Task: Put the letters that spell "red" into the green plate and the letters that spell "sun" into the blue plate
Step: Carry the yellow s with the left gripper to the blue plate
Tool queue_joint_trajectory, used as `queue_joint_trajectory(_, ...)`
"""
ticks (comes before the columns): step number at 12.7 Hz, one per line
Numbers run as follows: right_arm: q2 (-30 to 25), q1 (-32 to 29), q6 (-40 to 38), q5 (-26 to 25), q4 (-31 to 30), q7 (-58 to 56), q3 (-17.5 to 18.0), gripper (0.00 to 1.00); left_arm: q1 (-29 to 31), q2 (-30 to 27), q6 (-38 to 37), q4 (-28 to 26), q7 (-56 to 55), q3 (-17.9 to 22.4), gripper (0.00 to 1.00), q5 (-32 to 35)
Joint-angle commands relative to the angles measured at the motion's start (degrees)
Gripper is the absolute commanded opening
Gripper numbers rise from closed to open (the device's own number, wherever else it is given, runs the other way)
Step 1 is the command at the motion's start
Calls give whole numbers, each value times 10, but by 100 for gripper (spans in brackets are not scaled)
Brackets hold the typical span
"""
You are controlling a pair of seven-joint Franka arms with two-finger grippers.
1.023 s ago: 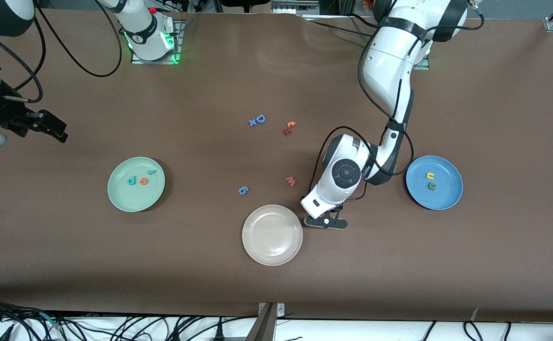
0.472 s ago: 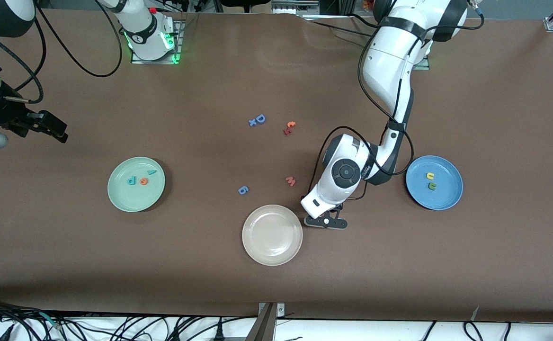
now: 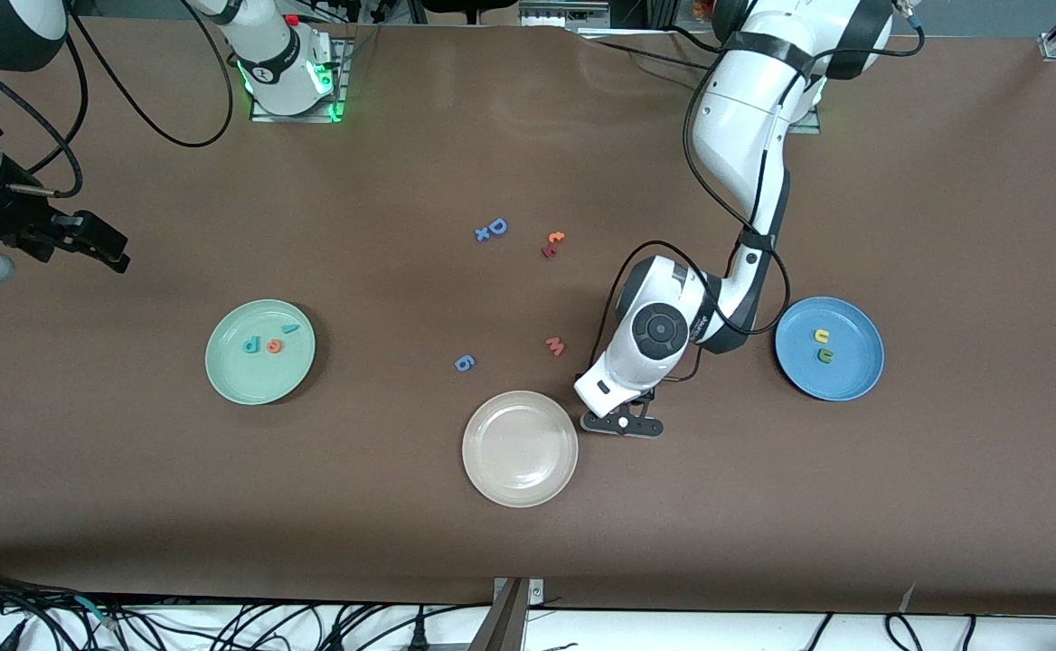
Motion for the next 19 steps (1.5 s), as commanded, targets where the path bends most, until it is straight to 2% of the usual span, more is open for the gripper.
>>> queue_joint_trajectory(1, 4, -4, -8, 1, 12, -4, 1, 99, 2, 10, -37, 11, 12, 11, 17, 12)
queue_joint_trajectory(7, 4, -4, -8, 1, 12, -3, 1, 99, 10, -21, -122, 12, 59, 35, 17, 11)
queue_joint_trajectory(11, 4, -4, -8, 1, 12, -4, 1, 99, 28, -35, -149, 11, 94, 38, 17, 11)
queue_joint_trajectory(14, 4, -4, -8, 1, 12, -4, 1, 99, 58, -73, -225, 4, 150, 38, 18, 12)
queue_joint_trajectory(16, 4, -5, -8, 1, 12, -4, 1, 99, 69, -88, -273, 1, 174, 54, 19, 23)
queue_joint_trajectory(19, 4, -6, -8, 1, 12, -5, 1, 99, 86, -153, -286, -85, 203, 56, 19, 57)
